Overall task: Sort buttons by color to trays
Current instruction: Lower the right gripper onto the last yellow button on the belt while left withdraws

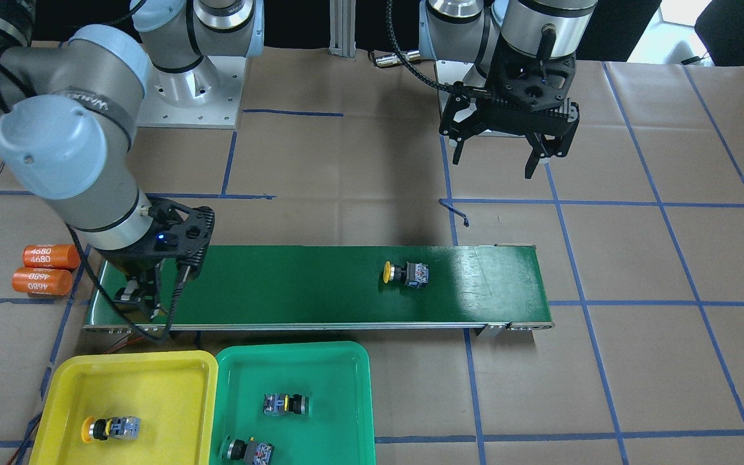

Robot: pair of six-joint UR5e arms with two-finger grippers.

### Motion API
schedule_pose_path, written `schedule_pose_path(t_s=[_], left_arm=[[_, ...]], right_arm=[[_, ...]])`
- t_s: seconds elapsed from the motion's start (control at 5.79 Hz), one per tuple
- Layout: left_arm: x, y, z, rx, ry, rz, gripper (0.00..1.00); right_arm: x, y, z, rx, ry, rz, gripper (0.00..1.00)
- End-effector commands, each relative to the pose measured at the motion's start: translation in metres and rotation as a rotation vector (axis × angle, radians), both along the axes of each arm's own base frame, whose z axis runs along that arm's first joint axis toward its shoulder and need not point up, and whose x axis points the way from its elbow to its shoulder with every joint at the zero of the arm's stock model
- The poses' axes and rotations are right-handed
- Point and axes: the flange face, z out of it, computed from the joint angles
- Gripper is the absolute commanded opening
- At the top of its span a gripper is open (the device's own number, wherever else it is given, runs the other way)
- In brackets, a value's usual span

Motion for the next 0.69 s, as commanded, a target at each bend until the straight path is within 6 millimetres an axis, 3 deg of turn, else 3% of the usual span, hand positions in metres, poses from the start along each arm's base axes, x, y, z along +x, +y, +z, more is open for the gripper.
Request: schedule_pose_path(t_s=[0.0,0.35,0.52], left_arm=[[0.003,-0.010,0.003,0.010,0.015,0.214,0.99],[0.005,0.000,0.004,-0.005,0.020,0.215,0.99],[0.010,-0.001,0.007,-0.011,0.021,0.225,0.99]], right_arm=[[0.056,0.026,0.002,0.014,0.019,0.065,1.00],[0.103,0.040,-0.003,0.008,0.004,0.134,1.00],[0.125,0.046,-0.016,0.025,0.006,0.082,1.00]])
